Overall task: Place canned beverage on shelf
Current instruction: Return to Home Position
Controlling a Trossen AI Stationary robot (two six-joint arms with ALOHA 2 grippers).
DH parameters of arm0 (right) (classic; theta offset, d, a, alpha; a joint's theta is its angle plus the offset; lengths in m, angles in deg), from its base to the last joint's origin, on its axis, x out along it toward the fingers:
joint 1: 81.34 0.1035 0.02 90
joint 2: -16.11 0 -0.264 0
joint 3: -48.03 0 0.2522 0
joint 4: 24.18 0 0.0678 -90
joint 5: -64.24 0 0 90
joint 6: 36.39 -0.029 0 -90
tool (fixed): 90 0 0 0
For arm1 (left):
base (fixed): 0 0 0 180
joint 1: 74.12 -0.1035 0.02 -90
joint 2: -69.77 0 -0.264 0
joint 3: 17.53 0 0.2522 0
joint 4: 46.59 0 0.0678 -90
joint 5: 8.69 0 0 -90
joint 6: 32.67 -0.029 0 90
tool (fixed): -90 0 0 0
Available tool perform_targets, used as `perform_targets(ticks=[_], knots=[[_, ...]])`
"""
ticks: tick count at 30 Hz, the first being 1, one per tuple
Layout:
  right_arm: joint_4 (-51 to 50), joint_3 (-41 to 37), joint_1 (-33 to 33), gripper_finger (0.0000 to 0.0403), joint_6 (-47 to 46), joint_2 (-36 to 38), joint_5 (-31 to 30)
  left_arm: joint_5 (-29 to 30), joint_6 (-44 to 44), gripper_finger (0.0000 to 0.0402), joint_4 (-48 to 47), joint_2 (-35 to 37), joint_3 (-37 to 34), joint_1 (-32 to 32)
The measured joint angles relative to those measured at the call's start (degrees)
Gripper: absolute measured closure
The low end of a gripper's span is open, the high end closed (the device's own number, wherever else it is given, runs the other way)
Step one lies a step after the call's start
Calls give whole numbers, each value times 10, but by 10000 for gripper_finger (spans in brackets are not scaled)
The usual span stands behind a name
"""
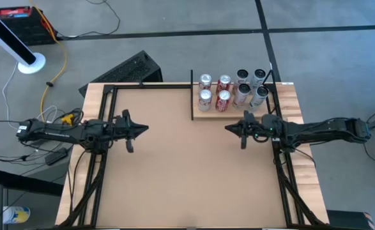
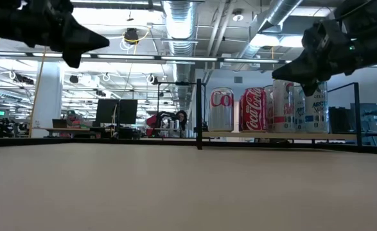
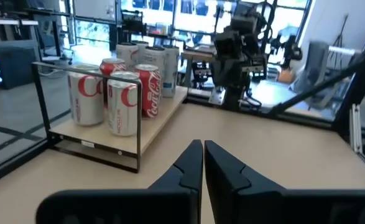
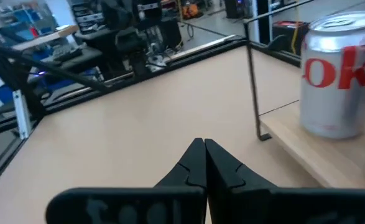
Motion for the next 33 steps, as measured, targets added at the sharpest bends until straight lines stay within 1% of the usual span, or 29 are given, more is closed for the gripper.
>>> perform_targets(ticks=[3,7,11,13,17,23,28,33], knots=[[-12,0,5,386,14,20,0,1,6,401,-8,49,-17,0],[-47,0,4,386,17,82,0,2,16,401,-62,120,-25,0],[-104,0,5,386,17,136,0,4,22,401,-114,168,-26,0],[-114,0,5,386,21,163,0,5,22,402,-127,184,-26,0],[-103,-22,5,385,31,213,-1,5,25,401,-164,199,-26,0],[-24,-88,5,385,31,266,-1,5,33,401,-174,200,-26,0],[-49,-92,8,385,28,285,0,-2,40,401,-166,201,-35,0],[-100,-92,19,385,27,304,0,-7,58,401,-94,202,-93,0]])
